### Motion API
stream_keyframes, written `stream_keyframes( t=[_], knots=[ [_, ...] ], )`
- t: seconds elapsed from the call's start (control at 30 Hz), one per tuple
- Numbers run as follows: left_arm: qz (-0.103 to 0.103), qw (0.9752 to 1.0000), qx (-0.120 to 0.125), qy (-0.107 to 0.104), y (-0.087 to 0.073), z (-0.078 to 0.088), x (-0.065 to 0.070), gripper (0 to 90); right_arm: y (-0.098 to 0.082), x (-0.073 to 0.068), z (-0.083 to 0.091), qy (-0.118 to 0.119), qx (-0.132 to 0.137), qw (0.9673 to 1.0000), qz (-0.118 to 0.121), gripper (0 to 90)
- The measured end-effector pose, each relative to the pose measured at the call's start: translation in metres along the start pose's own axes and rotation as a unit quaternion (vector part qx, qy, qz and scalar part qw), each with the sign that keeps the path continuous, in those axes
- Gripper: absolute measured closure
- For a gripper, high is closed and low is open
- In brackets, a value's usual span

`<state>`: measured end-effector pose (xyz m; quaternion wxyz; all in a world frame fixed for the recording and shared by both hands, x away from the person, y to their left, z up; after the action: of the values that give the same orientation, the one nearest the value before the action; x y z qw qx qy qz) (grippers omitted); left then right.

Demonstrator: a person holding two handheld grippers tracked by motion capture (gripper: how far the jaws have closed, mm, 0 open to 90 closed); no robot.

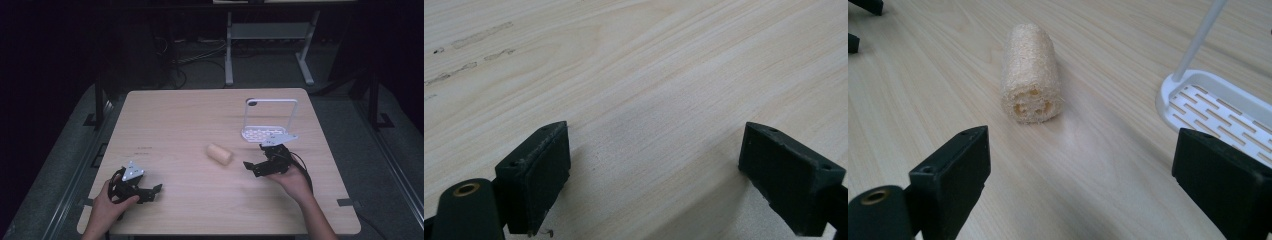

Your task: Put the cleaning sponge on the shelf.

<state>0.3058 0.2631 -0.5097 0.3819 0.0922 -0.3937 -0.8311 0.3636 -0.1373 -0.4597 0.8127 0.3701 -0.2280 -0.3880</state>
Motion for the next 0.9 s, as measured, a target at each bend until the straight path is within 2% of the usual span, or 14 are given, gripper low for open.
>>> stream_keyframes(
  t=[0.73,0.9],
  knots=[
    [0.0,1.0,0.0,0.0,0.0,0.0,0.0,12.7,0.029,-0.015,-0.023,0.016,0.003,0.9997,0.016,8.4],
    [0.001,1.0,-0.001,0.0,0.0,0.0,0.0,12.7,0.032,-0.018,-0.027,0.02,0.002,0.9997,0.014,8.4]
  ],
)
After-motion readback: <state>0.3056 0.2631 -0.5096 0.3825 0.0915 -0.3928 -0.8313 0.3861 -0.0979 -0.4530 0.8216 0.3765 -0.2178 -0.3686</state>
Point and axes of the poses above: each handheld gripper's, and its own axes: z roughly backward along the jaws, y roughly out of its top, x roughly to its right, the point moved 5 cm from there along -z, roughly forward along the jaws, and after that the axes turned 13 degrees about -y, right-handed, at the moved point
